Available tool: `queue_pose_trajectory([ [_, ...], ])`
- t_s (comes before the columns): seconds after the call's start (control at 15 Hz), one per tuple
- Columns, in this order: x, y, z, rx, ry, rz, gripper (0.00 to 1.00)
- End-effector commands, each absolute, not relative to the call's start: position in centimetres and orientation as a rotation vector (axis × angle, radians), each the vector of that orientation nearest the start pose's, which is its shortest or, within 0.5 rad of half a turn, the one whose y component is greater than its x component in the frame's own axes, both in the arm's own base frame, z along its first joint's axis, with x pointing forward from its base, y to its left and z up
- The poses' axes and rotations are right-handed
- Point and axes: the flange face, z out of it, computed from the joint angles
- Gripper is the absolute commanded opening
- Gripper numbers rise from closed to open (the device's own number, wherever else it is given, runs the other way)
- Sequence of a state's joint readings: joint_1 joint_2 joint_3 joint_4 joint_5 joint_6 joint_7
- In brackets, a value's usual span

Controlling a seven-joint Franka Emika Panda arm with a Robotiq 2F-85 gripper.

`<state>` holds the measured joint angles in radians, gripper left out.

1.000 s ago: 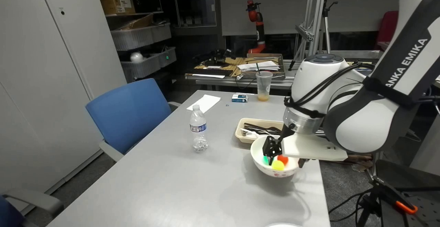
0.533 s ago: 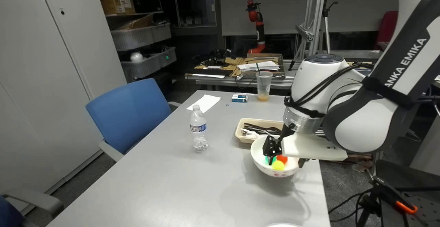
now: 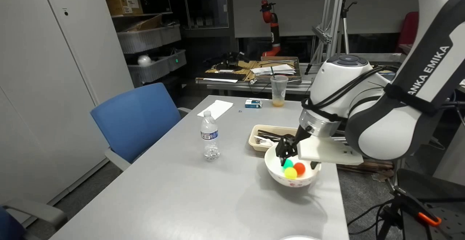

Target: Move the red, green and yellow objects from the white plate onto the white bowl respectively

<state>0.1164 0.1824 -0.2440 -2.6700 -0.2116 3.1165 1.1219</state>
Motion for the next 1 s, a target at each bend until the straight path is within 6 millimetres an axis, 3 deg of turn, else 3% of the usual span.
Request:
queue_pose_trajectory([
  [0.0, 44.7, -5.4, 20.5, -2.675, 1.42, -0.554, 1.0],
  [0.33, 45.3, -6.4, 20.4, -2.667, 1.387, -0.67, 1.0],
  [0.4, 44.8, -6.4, 20.6, -2.667, 1.413, -0.614, 1.0],
  [0.93, 45.0, -6.4, 20.3, -2.676, 1.398, -0.637, 1.0],
])
